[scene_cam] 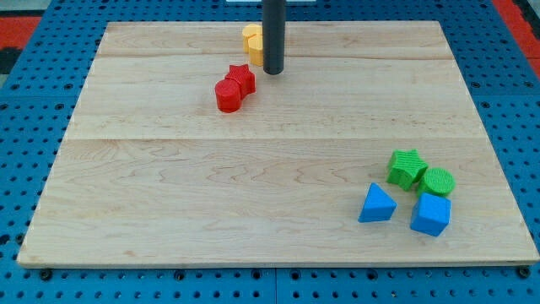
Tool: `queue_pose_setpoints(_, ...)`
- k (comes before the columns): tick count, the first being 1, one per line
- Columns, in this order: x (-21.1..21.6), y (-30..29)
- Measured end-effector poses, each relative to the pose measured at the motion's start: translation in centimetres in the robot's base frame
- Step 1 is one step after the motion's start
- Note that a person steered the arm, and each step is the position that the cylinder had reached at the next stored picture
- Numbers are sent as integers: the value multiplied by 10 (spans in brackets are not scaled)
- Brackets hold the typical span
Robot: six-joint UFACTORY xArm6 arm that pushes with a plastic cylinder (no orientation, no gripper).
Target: Keep red blocks and yellow blocks parallel to each other
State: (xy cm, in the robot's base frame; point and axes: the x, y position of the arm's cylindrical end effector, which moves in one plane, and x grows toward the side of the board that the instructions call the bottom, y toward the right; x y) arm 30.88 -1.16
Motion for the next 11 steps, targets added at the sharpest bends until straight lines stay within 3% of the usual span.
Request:
queue_pose_setpoints(1, 4, -33)
queue_pose_setpoints(2, 2, 27)
queue_pose_setpoints(3, -32, 115)
queue_pose_setpoints(4, -107, 102)
queue_pose_setpoints(5, -115, 82)
queue_pose_setpoints(8, -116, -32)
queue_pose_setpoints(11, -28, -5)
